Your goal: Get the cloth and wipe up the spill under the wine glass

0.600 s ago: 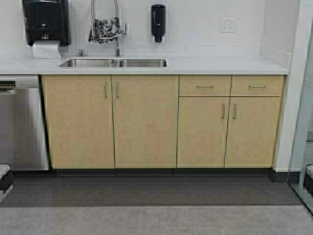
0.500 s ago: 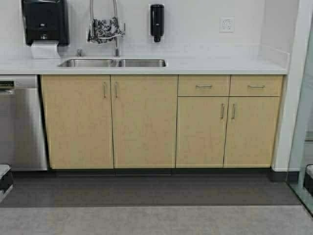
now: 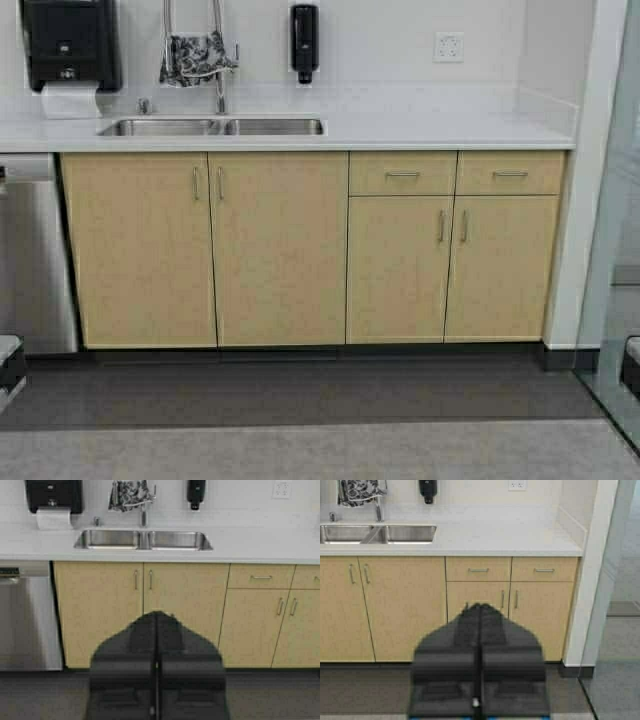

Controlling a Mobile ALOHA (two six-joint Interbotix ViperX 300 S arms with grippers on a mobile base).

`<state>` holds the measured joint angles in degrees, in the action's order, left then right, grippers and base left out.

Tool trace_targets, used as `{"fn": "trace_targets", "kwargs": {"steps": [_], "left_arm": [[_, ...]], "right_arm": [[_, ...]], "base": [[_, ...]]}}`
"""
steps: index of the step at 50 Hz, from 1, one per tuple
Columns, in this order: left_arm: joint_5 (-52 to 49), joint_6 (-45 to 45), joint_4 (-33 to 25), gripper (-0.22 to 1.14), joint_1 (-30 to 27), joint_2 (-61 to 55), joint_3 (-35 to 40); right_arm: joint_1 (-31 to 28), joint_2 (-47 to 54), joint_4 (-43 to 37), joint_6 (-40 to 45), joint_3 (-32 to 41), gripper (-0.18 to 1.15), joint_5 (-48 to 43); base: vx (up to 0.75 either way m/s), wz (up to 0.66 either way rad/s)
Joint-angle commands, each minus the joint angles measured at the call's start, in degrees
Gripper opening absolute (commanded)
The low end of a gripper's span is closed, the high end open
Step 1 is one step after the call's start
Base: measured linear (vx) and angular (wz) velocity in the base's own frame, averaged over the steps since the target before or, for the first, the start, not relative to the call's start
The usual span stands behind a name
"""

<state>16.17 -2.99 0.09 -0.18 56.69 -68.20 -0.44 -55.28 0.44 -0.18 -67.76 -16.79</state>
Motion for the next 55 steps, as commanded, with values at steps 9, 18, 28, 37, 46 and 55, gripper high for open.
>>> {"fn": "trace_targets", "kwargs": {"steps": [9,18,28,37,46,55], "left_arm": [[1.4,-0.2,0.2,0.03,-0.2,0.4,0.5],[1.6,-0.8,0.2,0.03,-0.2,0.4,0.5],[2.3,-1.3,0.2,0.03,-0.2,0.7,0.1],[3.4,-1.3,0.2,0.03,-0.2,0.7,-0.4],[4.2,-1.4,0.2,0.03,-0.2,0.8,-0.9],[4.6,-1.6,0.2,0.03,-0.2,0.9,-1.0]], "right_arm": [[-0.1,0.5,0.1,0.3,1.5,0.05,-0.8],[-0.1,-0.1,0.0,0.4,1.6,0.05,-0.8],[-0.1,-0.3,0.1,1.1,1.6,0.05,-0.9],[-0.1,-0.3,0.1,1.1,1.4,0.05,-0.9],[-0.1,-0.3,0.0,1.8,1.4,0.05,-1.2],[-0.1,-0.3,0.1,3.1,1.4,0.05,-1.8]], "base": [[0.2,0.03],[0.27,0.04],[0.32,0.12],[0.35,0.17],[0.38,0.22],[0.39,0.17]]}}
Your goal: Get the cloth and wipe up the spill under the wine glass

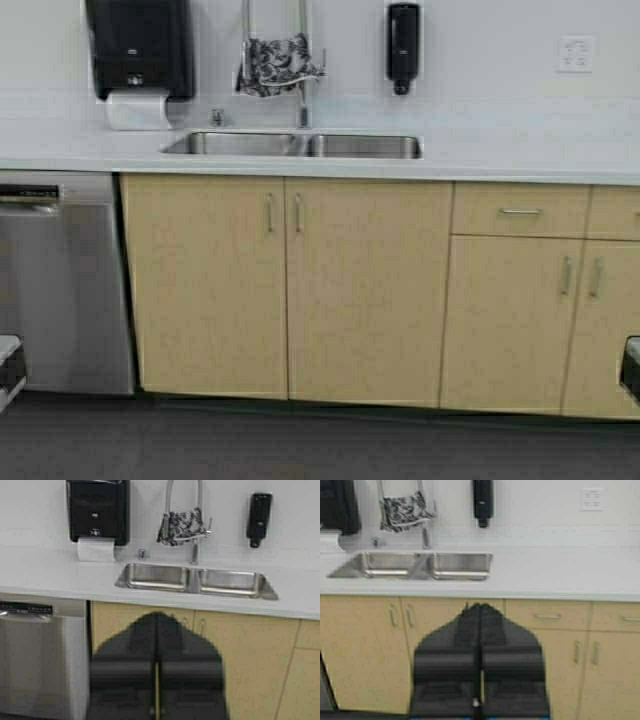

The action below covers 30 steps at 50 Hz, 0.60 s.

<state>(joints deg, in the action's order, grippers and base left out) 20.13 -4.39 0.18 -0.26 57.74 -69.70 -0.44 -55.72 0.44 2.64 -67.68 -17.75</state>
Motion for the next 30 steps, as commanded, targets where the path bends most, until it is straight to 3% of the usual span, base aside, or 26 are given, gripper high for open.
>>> {"fn": "trace_targets", "kwargs": {"steps": [1,30], "left_arm": [[0.7,-0.3,0.1,0.03,-0.1,-0.3,0.5],[1.8,-1.7,-0.1,0.03,-0.1,-1.1,-0.4]], "right_arm": [[-0.1,0.1,0.1,0.4,1.3,0.05,-0.8],[-0.2,0.2,0.1,0.4,-0.1,0.05,-0.9]], "base": [[0.41,0.15],[0.43,0.08]]}}
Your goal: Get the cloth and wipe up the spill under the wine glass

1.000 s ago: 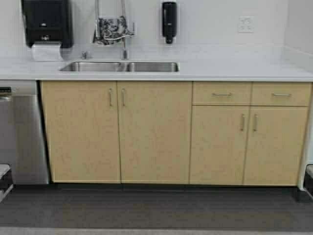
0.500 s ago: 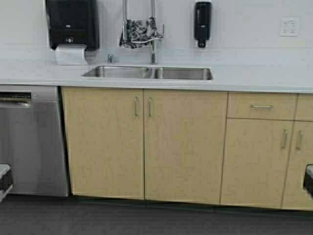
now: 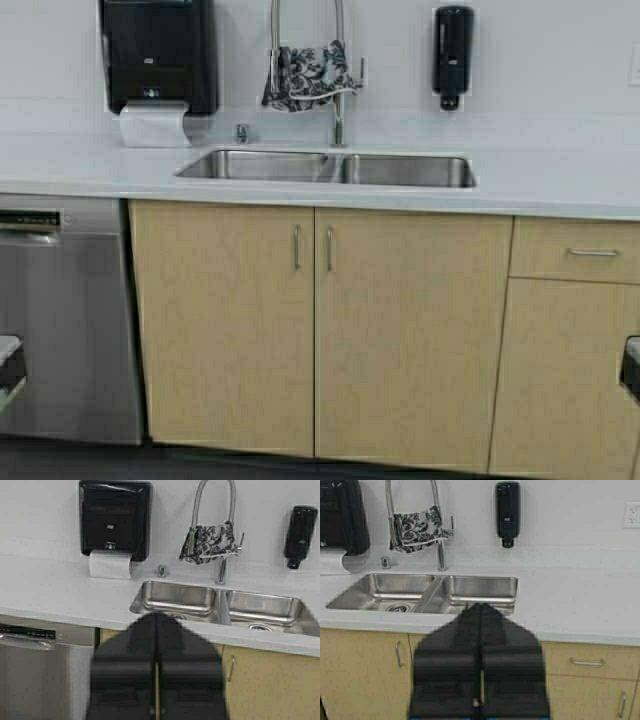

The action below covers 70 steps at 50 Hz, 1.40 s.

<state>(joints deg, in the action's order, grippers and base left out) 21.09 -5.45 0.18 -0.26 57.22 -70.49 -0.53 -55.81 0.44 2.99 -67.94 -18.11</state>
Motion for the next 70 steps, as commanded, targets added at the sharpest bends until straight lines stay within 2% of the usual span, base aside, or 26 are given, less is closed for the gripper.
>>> {"fn": "trace_targets", "kwargs": {"steps": [1,30,43,61,70], "left_arm": [[0.8,-0.8,-0.1,0.03,-0.1,-0.5,0.4],[1.9,-1.8,0.0,0.03,-0.1,2.2,-0.8],[1.8,-2.2,-0.1,0.03,-0.1,6.1,-2.3],[1.4,-2.5,-0.1,0.03,-0.1,9.1,-3.3],[-0.2,-2.5,-0.1,0.03,-0.1,9.8,-3.5]], "right_arm": [[0.0,0.2,0.1,0.0,0.0,0.05,-0.5],[-0.1,0.1,0.0,0.3,0.8,0.05,-0.7],[-0.3,-0.9,0.1,4.4,0.8,0.05,-0.7],[-5.4,-1.1,2.6,7.0,1.7,0.05,0.4],[-7.3,-1.6,3.5,7.2,4.1,0.05,6.6]], "base": [[0.43,0.07],[0.43,0.06],[0.42,0.08],[0.4,0.02],[0.38,0.03]]}}
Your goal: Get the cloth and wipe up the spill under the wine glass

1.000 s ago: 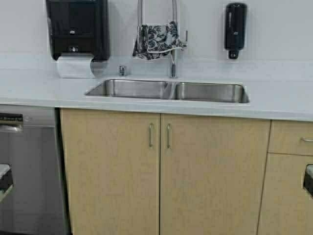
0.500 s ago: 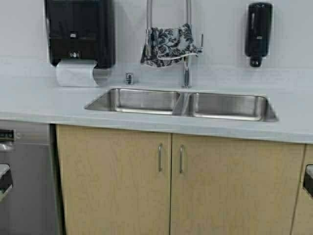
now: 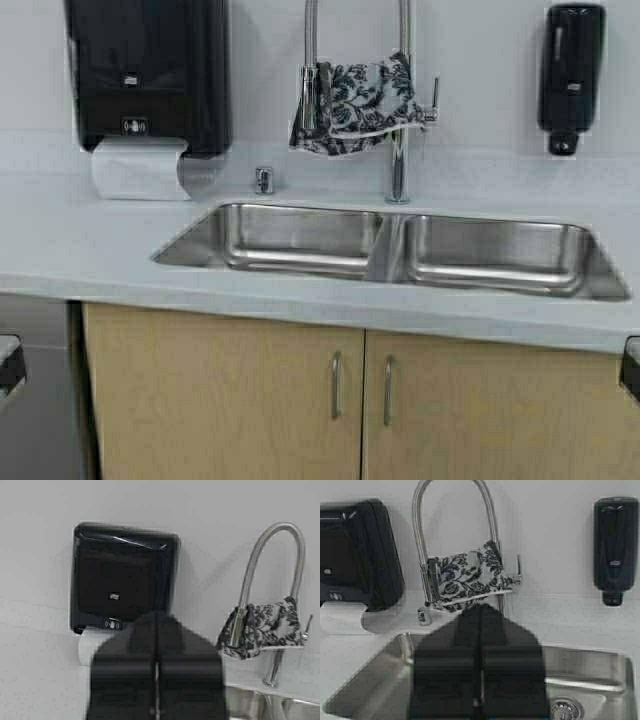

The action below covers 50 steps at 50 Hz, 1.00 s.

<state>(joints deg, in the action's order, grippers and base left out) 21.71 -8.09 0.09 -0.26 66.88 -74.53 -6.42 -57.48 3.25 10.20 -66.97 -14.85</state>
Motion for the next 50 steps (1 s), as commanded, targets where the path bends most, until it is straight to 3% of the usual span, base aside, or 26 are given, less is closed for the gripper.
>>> {"fn": "trace_targets", "kwargs": {"steps": [1,19,31,50], "left_arm": [[-0.9,0.1,0.0,0.03,-0.1,0.4,0.5],[-2.9,0.2,0.0,0.03,-0.1,3.6,-0.3],[-3.0,0.1,-0.1,0.03,-0.1,3.8,0.0],[-3.0,-0.3,-0.3,0.03,-0.1,5.2,0.2]], "right_arm": [[-1.6,0.1,0.9,0.0,3.4,0.05,3.7],[-9.8,2.9,1.7,0.4,7.3,0.05,4.9],[-17.2,13.4,1.9,-0.2,11.8,0.06,4.1],[-21.1,31.3,1.9,0.4,10.6,0.08,-6.9]], "base": [[0.37,0.01],[0.36,0.0],[0.28,-0.01],[0.2,0.04]]}}
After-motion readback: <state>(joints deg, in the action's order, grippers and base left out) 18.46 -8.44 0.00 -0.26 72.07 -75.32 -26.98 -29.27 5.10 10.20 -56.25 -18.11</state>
